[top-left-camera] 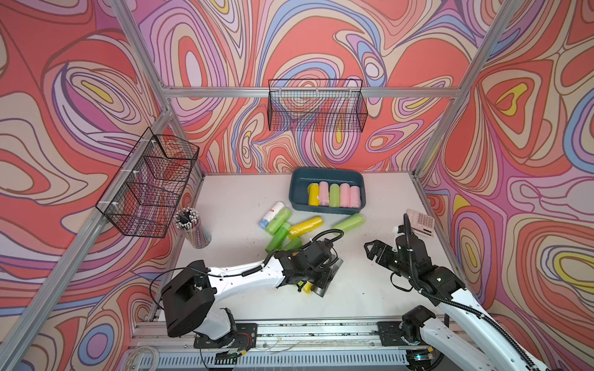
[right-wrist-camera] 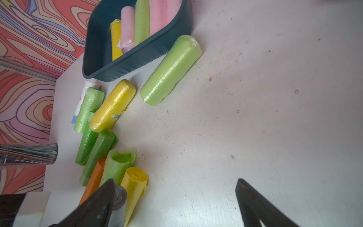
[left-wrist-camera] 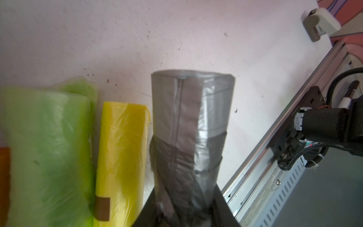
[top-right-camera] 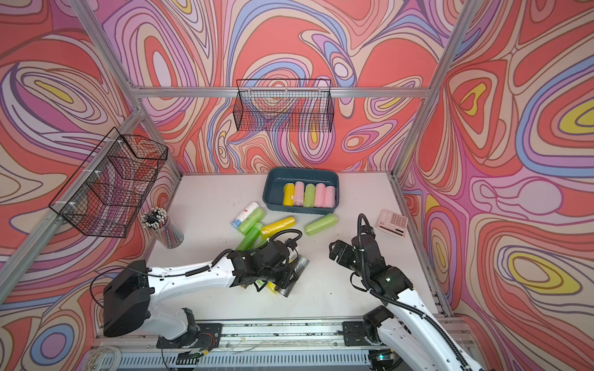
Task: Put the roll of trash bags into the storage box
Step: Pick up the roll of trash bags from the center of the board.
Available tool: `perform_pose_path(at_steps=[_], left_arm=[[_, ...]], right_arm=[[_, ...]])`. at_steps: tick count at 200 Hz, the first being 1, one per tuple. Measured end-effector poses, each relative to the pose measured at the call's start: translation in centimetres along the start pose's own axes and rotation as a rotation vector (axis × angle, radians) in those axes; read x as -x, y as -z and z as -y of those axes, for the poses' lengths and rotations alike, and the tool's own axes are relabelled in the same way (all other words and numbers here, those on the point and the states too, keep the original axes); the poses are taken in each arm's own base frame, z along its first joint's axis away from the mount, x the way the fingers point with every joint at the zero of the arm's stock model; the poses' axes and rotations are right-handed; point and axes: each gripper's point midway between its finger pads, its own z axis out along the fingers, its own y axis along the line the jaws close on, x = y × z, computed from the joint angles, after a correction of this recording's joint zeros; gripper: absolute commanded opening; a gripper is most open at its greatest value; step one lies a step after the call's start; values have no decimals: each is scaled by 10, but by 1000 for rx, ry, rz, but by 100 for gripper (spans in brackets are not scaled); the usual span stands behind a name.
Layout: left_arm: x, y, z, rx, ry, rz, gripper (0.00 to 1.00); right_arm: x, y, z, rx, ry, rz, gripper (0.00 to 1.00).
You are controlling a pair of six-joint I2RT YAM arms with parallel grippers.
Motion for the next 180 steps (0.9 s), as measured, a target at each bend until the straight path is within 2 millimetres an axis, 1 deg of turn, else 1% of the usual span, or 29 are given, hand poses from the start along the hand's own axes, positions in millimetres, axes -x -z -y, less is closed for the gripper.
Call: perform_pose_path(at_steps=[20,45,68,93,112,128,143,180], left_arm=[[8,4,-5,12,15,28,25],[21,6,-19,24,60,48,23],[47,13,-27,22,100,94,22],[82,23,-27,7,117,163,21],[106,28,-25,-5,120,201,19],[123,29,-25,-16,122,223,19],[135,27,-27,-21,128,234,19],[153,20,-35,-29,151,235,19]], right_arm=[[3,-3,-9,39,-7,9,97],[6,-10,-19,82,-8,10,97],[10,-16,-25,102,2,17,97],[14,-23,-32,123,20,28,97],[17,-29,-38,143,32,30,97],[20,-33,-44,167,36,39,97],[24,-37,-51,200,33,57,97],[29,-51,-61,243,25,69,97]])
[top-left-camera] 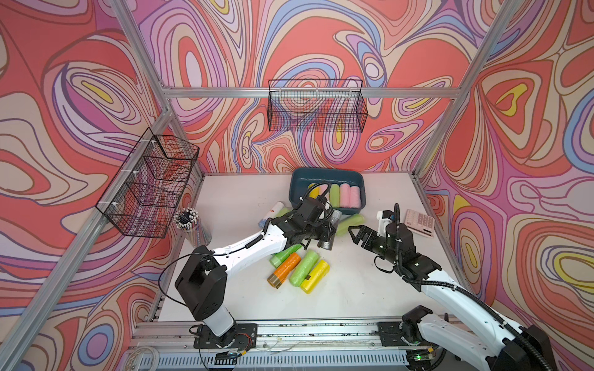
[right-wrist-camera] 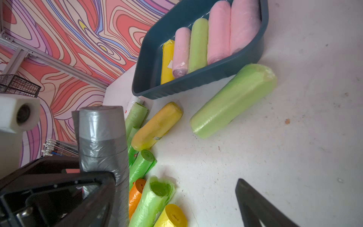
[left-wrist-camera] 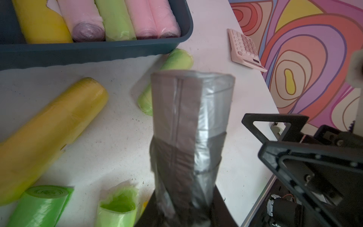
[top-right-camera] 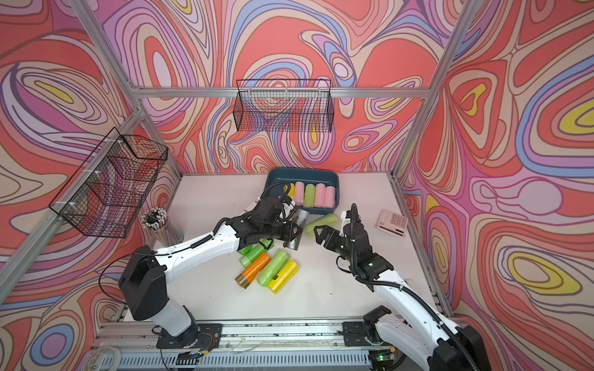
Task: Put the roll of trash bags into the storage box
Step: Pick up the roll of trash bags from the center of the board, then place the roll of trash bags in the storage box.
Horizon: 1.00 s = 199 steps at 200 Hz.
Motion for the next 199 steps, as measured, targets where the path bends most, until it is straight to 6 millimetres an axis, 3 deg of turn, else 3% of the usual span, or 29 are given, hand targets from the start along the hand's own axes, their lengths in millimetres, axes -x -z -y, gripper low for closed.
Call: perform_pose_path(at_steps=[57,157,199], left_arm=[[23,3,-6,7,19,42,19],[67,19,-26,76,13,126,18],[77,14,-33,96,14,133,18]], right_arm=[[-3,-13,3,-10,16,-18,97],[2,-11,-1,-2,112,-7,97],[9,-5,-9,18,140,15,97]])
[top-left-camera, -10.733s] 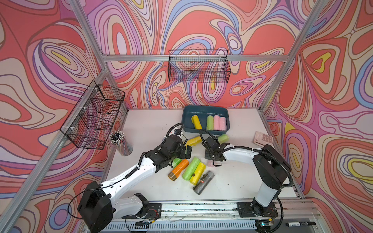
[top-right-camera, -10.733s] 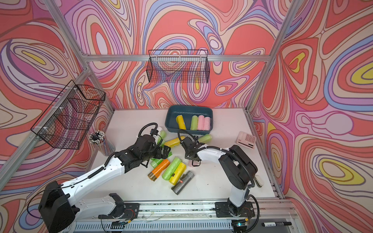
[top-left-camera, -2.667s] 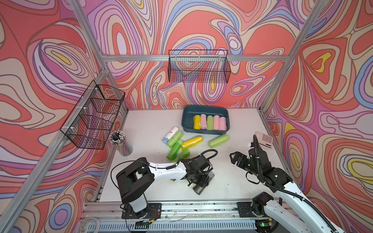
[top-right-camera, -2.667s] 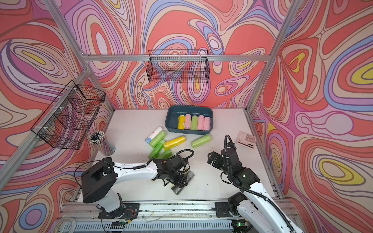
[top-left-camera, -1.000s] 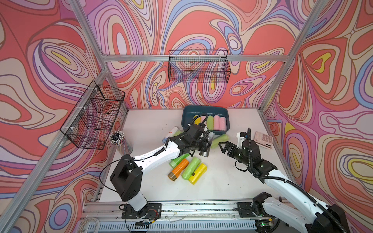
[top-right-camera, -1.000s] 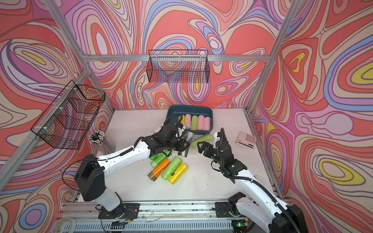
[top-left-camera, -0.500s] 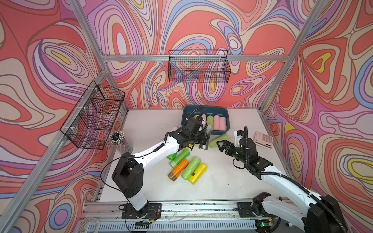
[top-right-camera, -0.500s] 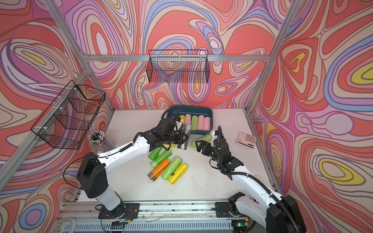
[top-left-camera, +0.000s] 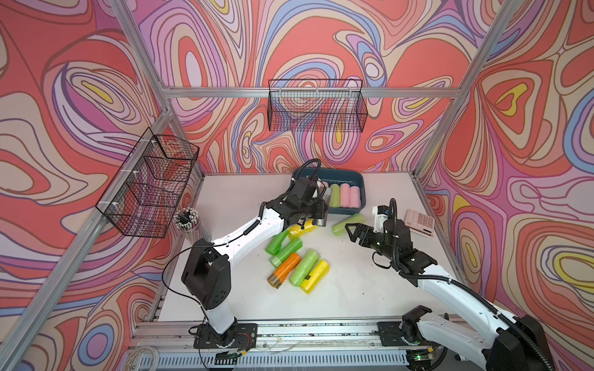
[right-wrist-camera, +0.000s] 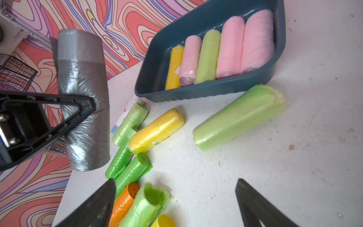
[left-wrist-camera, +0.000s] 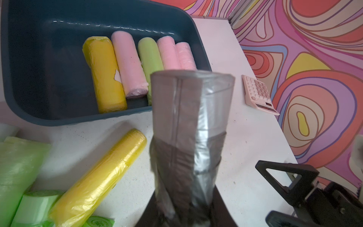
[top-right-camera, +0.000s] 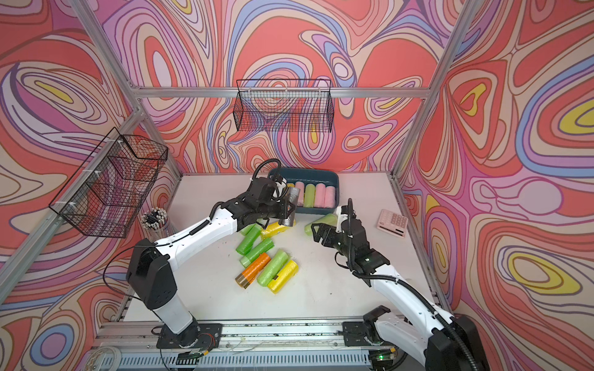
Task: Put the roll of trash bags into the storage box
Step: Place the roll of trash bags in the storage box.
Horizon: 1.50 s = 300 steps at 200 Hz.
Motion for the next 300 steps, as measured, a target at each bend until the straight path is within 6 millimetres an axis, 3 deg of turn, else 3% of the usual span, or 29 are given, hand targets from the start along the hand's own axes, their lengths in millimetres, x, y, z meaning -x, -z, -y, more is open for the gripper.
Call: perform_pose_path(at_steps=[66,146,223,300], left_arm=[[20,-9,-16,62,-19,22,18],[51,-34,-45,216,-90,72,16],[62,-54,-78,407,-155,98,11],[69,-85,-94,477,-213,81,11]], right_arm=[[9,10,-8,28,21,38,97],[7,19,-8,44,21,55,97],[4,22,-6,38,12,47,97],[2,22,-3,23,3,40,97]])
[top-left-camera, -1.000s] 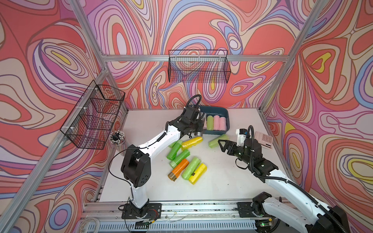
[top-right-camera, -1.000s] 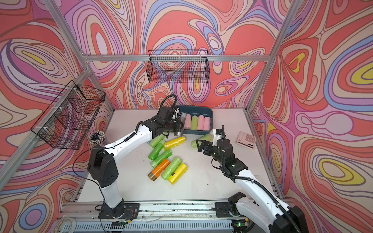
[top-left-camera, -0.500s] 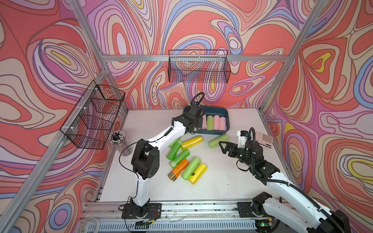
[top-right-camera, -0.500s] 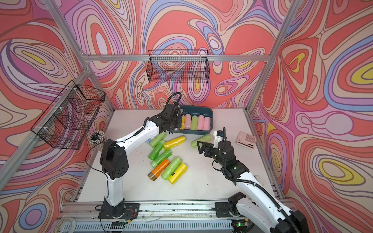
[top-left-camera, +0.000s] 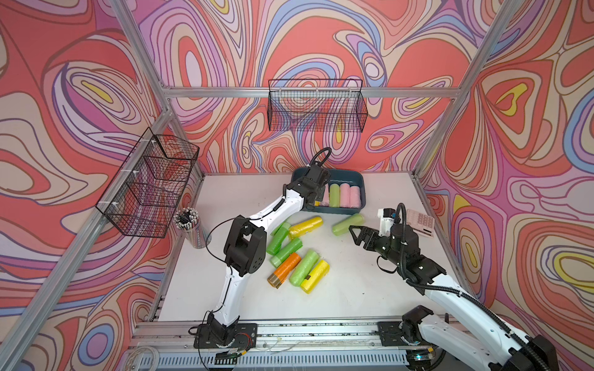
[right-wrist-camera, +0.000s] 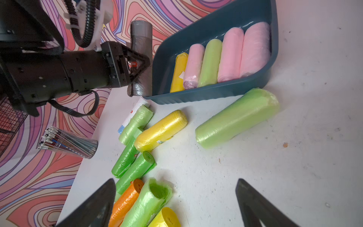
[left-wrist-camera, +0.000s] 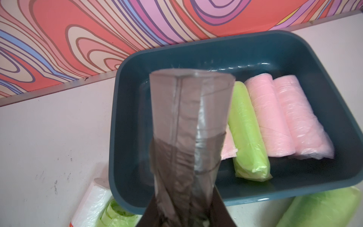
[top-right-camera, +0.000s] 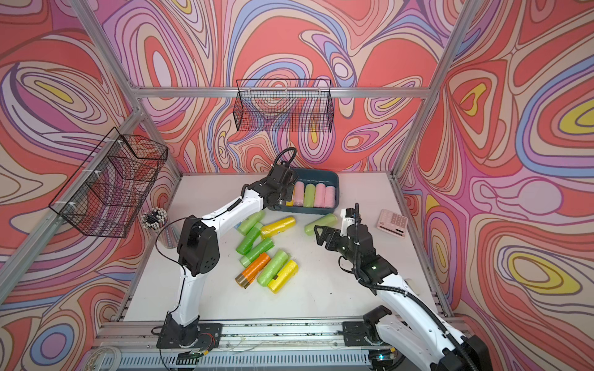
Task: Put the roll of trash bags into the storage box
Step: Place the roll of trash bags in the storage box.
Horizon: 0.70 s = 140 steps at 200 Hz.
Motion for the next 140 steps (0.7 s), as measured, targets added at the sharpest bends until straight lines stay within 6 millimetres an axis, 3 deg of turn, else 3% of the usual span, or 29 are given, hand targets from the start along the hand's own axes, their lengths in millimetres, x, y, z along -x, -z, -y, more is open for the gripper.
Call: perform_pose_path(at_steps=[51,140], left_arm=[[2,-15,-13,23,-8,-15,11],[4,-48,-14,23,-32,-31,11]], right_arm=[[0,0,1,-3,-9,1,97],[-3,0,5,-23,-19,-9,97]])
